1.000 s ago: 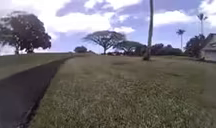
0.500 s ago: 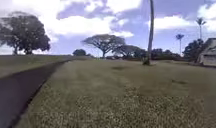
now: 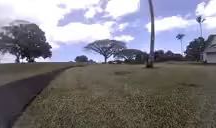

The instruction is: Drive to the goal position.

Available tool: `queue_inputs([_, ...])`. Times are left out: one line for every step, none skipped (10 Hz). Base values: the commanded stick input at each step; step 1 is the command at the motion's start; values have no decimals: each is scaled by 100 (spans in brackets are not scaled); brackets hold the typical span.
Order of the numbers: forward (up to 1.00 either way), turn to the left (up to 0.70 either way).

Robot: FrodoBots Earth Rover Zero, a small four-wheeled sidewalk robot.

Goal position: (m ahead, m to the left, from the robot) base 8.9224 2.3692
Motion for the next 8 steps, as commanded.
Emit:
queue_inputs([70,35])
queue_inputs([70,35])
queue_inputs([70,22])
queue_inputs([70,0])
queue_inputs([70,0])
queue_inputs([70,0])
queue_inputs([70,0])
queue_inputs([70,0])
